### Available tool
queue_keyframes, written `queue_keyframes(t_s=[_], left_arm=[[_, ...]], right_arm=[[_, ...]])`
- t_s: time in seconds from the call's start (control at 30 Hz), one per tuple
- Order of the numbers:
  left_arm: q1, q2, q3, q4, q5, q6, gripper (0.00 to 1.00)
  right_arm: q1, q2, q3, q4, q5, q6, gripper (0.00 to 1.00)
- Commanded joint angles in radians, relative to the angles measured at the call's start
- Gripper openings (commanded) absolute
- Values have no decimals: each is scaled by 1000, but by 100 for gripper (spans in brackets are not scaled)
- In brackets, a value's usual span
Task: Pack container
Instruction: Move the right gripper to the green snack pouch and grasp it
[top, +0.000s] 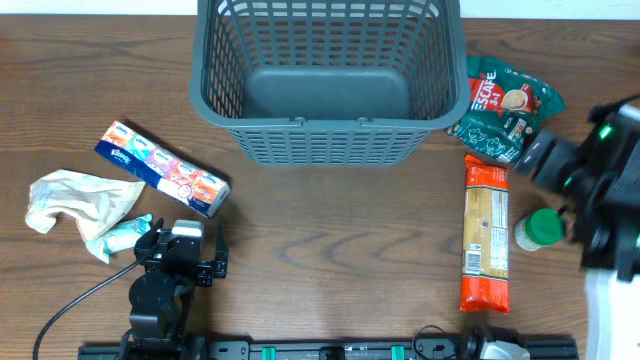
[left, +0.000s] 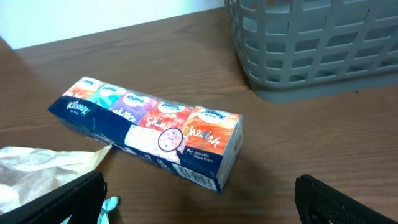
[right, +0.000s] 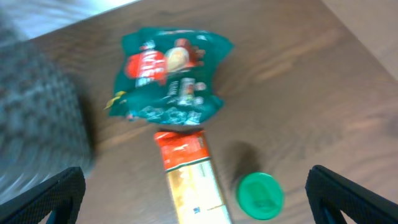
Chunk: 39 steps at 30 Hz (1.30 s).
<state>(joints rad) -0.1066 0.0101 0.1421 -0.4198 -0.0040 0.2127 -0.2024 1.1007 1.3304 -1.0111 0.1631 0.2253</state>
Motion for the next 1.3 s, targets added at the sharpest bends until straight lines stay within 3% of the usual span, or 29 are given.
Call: queue_keyframes(t_s=[0.0,0.27,0.67,0.97,1.27], left_arm=[[-3,-6,-18,-2,-5,-8,98],[-3,-6,-18,-2,-5,-9,98],[-3,-6,-18,-2,-5,-9,99],[-3,-6,-18,-2,-5,-9,98],[-3,-6,-18,-2,-4,-9,98]], right_arm=[[-86,119,103,-27,-6,32,99],[-218,395,298,-38,-106,31,99],[-228,744,569,-68,-281,-98,99],[-228,959,574,-17,-381,-136,99],[-228,1065,571,69,-484,-139,99]])
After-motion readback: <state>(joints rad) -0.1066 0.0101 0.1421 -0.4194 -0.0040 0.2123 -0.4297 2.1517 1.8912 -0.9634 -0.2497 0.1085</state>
